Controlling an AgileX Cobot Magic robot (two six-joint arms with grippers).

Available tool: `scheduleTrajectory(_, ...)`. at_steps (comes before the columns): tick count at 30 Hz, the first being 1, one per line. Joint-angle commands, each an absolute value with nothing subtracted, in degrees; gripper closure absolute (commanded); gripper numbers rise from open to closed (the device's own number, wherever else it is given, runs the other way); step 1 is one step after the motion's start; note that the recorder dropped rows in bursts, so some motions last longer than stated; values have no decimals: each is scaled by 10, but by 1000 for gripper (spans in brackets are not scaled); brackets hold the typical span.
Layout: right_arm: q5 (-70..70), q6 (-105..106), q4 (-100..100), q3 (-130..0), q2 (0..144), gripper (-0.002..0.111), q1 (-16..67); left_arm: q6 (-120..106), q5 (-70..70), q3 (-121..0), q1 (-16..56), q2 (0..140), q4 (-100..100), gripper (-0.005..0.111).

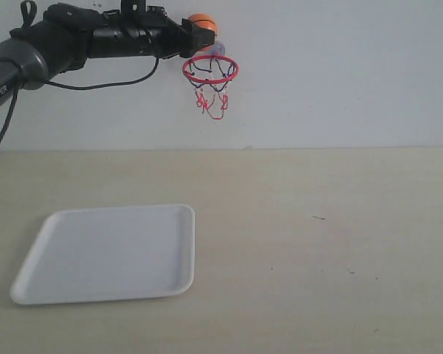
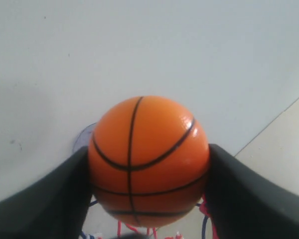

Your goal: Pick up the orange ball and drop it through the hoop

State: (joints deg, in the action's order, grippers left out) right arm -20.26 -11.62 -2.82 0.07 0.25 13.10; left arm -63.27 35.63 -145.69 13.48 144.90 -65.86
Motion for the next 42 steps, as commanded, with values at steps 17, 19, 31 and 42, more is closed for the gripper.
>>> scheduleTrajectory(17,-196,-114,-33,0,0,108,132,-664,343,-1460,133,1451,-677,37)
scheduleTrajectory(19,-196,-114,-33,0,0,108,132,-664,343,-1460,133,1451,-677,37)
scheduleTrajectory(31,-196,-114,-33,0,0,108,132,-555,386,-1460,114,1427,-587,43)
scheduleTrajectory(42,-199,-114,-33,0,0,108,132,-339,666,-1460,28,1414,-467,103)
